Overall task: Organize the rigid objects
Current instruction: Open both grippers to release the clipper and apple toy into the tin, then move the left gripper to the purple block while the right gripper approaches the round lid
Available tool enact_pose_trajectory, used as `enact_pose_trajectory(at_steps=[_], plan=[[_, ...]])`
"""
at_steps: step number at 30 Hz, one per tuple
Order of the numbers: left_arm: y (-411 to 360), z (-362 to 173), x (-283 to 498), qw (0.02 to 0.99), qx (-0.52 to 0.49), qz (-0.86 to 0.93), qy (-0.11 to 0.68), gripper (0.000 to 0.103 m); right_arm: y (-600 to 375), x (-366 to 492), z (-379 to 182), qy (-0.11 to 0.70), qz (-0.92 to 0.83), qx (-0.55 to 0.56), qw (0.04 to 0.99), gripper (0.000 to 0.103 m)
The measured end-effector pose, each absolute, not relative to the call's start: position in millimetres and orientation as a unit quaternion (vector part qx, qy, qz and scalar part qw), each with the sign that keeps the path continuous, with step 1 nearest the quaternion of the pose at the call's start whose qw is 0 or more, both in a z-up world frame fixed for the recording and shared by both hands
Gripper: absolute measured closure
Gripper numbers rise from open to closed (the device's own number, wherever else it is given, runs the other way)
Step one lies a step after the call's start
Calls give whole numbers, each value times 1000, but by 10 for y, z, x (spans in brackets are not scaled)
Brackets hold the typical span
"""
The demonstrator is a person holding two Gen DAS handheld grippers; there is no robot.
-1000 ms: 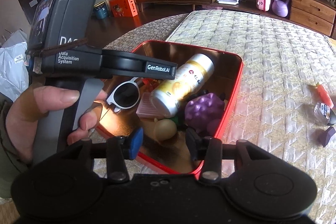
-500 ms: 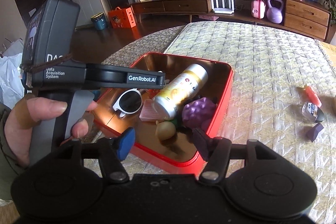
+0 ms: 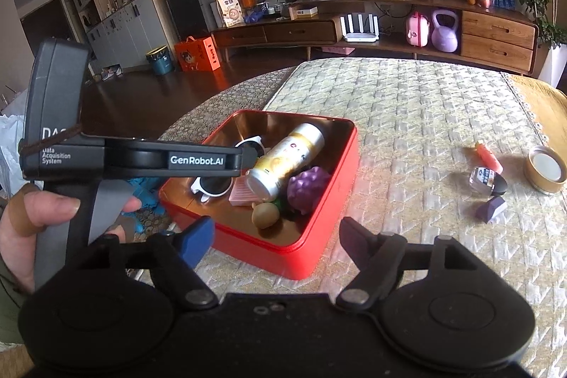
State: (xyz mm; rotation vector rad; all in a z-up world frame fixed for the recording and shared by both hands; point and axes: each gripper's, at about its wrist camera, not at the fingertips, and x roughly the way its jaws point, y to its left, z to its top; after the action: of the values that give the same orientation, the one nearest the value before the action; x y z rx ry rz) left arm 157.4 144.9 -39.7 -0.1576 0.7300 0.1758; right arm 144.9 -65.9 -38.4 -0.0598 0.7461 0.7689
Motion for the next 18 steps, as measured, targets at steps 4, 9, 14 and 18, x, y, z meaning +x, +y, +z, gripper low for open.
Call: enact_pose_trajectory(at_steps=[4,9,14,18], plan=[[1317,-365,1492,928,-80,72,358,25,-838,1401,-350,349,359,-16,866,18],[1134,-325,1393,932,-73,66,349,25,-1093,1327,-310,335,354,-4,873,7],[966,-258,1318,937,-76,55,336,19,-1371,1264,-308,323,336,4,885,0],[798,-226,1295,940,-73,42,331,19,-1622,1269,-356,327,314,12,891,0]])
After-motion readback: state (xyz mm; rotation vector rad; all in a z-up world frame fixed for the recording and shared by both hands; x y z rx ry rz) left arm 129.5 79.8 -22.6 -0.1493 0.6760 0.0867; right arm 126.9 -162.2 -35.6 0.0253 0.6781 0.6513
